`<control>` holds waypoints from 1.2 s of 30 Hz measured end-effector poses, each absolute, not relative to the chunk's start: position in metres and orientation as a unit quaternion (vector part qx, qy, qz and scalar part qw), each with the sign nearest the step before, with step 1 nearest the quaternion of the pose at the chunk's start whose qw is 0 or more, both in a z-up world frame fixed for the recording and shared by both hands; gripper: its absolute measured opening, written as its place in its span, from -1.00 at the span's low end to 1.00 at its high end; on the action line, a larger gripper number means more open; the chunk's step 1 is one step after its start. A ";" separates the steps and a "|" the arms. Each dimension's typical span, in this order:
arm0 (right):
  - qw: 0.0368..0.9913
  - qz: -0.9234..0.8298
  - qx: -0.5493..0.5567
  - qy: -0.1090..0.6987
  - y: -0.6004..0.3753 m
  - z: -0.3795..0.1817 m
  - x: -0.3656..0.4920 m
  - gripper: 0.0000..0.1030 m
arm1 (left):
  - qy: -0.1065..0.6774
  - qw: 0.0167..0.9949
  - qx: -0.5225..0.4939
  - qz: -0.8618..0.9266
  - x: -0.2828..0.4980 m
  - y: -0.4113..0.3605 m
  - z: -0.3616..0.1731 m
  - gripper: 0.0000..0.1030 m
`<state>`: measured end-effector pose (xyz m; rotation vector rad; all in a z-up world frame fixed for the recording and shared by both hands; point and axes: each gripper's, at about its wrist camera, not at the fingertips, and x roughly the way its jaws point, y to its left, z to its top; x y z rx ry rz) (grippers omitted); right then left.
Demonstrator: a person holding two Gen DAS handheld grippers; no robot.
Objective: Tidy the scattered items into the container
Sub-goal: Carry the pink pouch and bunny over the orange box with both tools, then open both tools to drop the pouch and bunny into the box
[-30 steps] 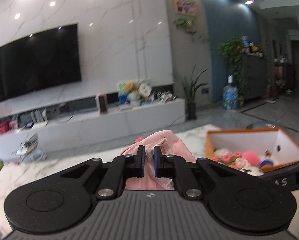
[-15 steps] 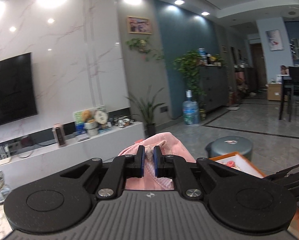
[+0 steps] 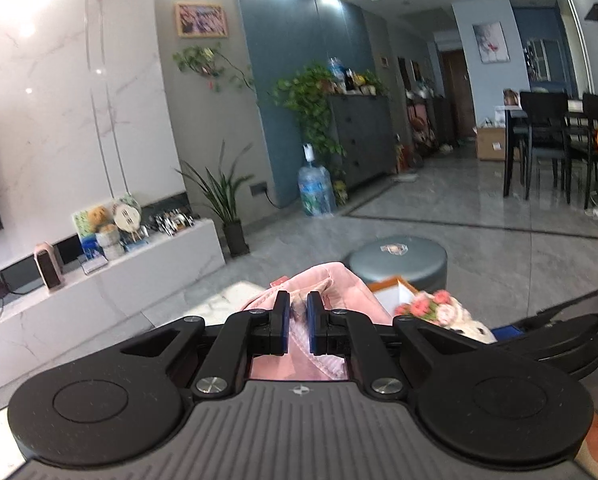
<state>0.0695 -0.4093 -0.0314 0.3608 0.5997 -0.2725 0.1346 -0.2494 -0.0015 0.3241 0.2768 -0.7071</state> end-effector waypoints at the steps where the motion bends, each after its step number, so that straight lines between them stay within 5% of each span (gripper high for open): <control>1: 0.931 -0.130 0.173 0.294 -0.410 -0.035 0.073 0.08 | 0.140 0.914 0.162 -0.345 0.132 -0.253 -0.006 -0.81; 21: 0.931 -0.141 0.146 0.305 -0.419 -0.071 0.104 0.08 | 0.217 0.903 0.192 -0.318 0.158 -0.285 -0.060 -0.82; 36: 0.931 -0.171 0.154 0.284 -0.415 -0.057 0.091 0.37 | 0.229 0.906 0.180 -0.307 0.171 -0.281 -0.056 -0.80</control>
